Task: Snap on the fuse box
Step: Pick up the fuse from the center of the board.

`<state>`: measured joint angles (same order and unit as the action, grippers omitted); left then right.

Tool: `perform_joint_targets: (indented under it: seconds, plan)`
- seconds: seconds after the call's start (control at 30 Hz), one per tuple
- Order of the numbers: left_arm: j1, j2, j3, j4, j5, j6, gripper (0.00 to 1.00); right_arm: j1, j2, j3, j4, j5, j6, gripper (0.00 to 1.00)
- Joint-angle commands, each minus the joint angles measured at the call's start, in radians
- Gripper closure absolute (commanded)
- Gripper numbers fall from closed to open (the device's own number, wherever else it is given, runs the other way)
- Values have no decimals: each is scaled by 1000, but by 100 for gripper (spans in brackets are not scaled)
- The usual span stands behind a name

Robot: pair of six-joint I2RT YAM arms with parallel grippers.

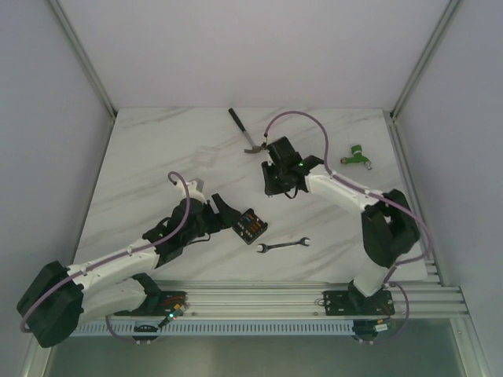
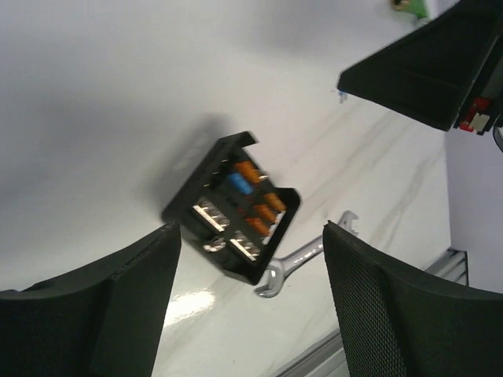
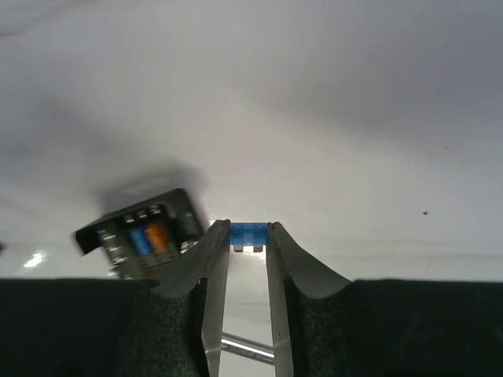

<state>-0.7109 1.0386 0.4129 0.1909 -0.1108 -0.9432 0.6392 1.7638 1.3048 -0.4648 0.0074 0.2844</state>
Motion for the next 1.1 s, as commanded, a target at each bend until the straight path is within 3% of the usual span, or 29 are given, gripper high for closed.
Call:
perform_joint_targets:
  seconds: [0.0, 0.17, 0.43, 1.07]
  plan:
    - [-76, -7, 20, 200, -99, 117, 21, 21, -123, -85, 158, -103, 101, 80]
    - [-133, 29, 18, 362, -115, 225, 34, 50, -251, -172, 268, -143, 185, 79]
    - [-200, 106, 45, 471, -141, 337, 53, 80, -384, -290, 370, -172, 273, 78]
    - [-231, 171, 90, 495, -190, 359, 74, 123, -466, -386, 438, -170, 326, 78]
